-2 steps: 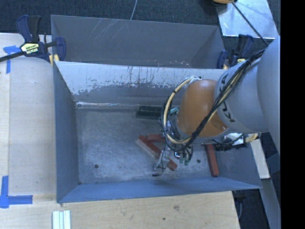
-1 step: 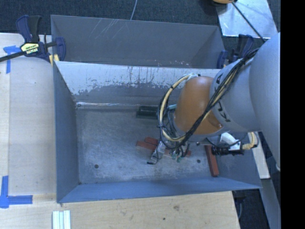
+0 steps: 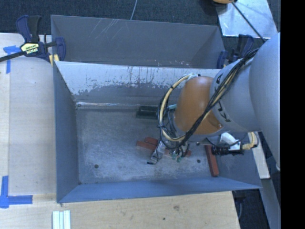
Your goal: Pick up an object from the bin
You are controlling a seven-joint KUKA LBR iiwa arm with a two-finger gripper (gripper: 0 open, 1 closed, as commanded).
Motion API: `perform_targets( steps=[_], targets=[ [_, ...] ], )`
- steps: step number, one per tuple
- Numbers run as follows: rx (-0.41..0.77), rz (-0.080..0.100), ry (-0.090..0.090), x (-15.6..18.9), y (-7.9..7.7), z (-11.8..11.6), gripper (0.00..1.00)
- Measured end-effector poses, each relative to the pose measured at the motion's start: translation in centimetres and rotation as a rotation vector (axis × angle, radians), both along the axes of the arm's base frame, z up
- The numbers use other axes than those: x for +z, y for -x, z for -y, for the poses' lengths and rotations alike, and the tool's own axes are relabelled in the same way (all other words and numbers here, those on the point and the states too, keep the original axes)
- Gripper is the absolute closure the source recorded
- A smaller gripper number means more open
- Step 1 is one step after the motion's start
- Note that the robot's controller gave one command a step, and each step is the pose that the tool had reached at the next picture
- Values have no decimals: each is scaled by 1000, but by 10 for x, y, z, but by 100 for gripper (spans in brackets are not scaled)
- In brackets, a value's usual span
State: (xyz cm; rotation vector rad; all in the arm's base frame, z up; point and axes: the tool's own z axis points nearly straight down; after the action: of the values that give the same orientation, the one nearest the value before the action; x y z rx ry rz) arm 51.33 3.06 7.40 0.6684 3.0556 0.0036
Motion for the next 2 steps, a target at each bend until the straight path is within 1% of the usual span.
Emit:
perform_targets(
  steps=[1, 2],
  targets=[
    [0, -3, 0, 3, 0, 0, 100],
    [1, -13, -1, 15, 2, 0, 100]
  ],
)
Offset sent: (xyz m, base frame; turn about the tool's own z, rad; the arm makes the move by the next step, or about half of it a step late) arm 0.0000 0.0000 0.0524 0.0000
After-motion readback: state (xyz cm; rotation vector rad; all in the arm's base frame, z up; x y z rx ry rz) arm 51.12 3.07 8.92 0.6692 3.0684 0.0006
